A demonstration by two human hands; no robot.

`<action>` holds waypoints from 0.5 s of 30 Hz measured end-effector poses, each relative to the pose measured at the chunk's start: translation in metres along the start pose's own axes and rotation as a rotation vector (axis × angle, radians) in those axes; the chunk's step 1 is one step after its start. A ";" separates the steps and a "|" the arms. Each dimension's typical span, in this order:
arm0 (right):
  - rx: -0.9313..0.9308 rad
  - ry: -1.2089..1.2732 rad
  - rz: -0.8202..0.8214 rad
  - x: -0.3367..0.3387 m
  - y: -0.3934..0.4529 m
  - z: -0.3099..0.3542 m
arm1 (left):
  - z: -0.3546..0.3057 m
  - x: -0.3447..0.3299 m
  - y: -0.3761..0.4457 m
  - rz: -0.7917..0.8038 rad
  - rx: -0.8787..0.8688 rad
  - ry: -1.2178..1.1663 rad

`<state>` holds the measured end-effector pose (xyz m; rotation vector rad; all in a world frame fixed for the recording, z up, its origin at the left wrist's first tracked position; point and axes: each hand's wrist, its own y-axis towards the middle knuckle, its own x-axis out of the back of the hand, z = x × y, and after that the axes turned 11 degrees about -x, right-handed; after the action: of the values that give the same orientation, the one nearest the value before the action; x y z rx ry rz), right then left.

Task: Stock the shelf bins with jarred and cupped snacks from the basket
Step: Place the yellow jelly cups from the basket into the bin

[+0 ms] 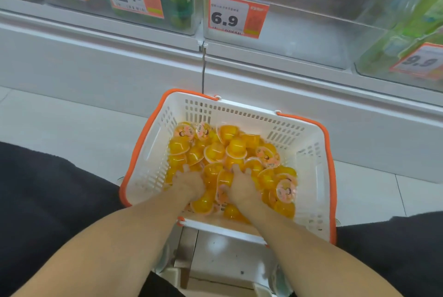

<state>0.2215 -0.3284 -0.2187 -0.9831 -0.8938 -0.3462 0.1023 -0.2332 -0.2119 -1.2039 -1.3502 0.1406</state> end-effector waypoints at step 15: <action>-0.079 0.664 0.677 0.117 0.016 -0.006 | -0.007 0.016 -0.011 0.208 -0.159 -0.185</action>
<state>0.3061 -0.3098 -0.1374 -1.0857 0.0717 -0.1069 0.1064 -0.2310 -0.1922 -1.4947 -1.4137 0.3039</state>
